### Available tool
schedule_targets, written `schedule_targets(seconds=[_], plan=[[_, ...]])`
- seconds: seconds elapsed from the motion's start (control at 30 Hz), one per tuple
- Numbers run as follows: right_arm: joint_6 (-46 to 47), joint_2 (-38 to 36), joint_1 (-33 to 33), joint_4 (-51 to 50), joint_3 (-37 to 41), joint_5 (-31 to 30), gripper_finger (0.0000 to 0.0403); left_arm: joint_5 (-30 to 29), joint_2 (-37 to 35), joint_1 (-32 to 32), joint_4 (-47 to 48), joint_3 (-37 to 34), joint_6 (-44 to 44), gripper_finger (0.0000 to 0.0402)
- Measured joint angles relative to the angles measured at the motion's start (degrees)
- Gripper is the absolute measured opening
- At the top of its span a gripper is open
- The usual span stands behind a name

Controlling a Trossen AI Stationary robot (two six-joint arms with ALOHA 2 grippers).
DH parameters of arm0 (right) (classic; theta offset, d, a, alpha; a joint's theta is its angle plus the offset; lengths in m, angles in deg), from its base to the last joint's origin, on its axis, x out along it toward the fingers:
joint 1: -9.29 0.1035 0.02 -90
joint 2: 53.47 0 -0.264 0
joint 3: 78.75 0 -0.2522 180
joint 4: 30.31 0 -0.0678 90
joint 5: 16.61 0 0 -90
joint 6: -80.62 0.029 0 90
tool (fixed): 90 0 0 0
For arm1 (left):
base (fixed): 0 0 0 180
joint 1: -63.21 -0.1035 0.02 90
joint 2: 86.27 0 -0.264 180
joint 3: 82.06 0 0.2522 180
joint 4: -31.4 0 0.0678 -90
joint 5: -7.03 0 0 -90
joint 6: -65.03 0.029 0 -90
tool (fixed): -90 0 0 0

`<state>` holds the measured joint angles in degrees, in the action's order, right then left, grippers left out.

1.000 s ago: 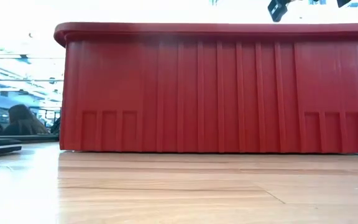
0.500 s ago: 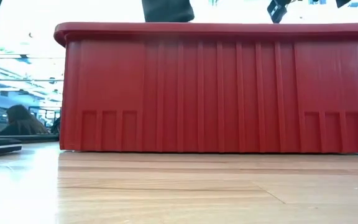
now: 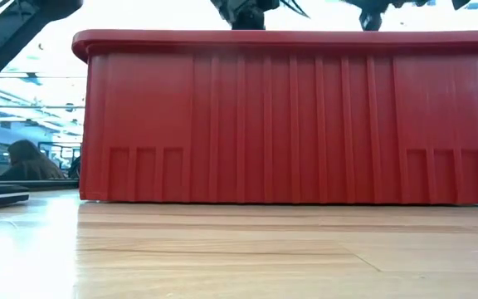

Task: Pick and place slides into bin
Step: Put the black slide into the red container

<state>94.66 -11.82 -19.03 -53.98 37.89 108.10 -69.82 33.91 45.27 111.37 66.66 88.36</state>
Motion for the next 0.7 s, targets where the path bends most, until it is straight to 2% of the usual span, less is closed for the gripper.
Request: schedule_targets(seconds=[0.1, 0.2, 0.3, 0.43, 0.53, 0.6, 0.7], plan=[[-1.47, 0.07, -0.13, -1.21, 0.00, -4.39, 0.0130, -1.05, -0.98, 0.12, -3.73, 0.00, -5.35, 0.0000], [-3.82, 0.22, -0.12, -1.02, 0.00, -6.14, 0.0130, -1.17, -2.87, 0.40, -5.11, 0.06, -8.06, 0.0000], [-7.26, 0.24, -0.11, -1.14, 0.00, -5.74, 0.0130, 2.08, -4.24, 0.99, -3.14, 0.11, -7.95, 0.0000], [-9.22, 1.19, -0.01, -1.04, 0.00, -0.94, 0.0130, 8.16, -4.93, 1.47, 3.14, 0.09, -6.38, 0.0000], [-9.60, 2.45, 1.15, -0.80, 0.00, -0.22, 0.0130, 8.24, -5.11, 1.87, 6.51, 0.09, -5.48, 0.0000], [-9.65, 3.53, 2.30, 0.83, 0.00, -2.60, 0.0130, 5.45, -5.07, 2.06, 6.50, 0.07, -6.05, 0.0000], [-7.92, 5.12, 3.70, 3.78, 0.00, -10.69, 0.0130, 3.16, -5.04, 2.01, 2.15, 0.02, -9.73, 0.0000]])
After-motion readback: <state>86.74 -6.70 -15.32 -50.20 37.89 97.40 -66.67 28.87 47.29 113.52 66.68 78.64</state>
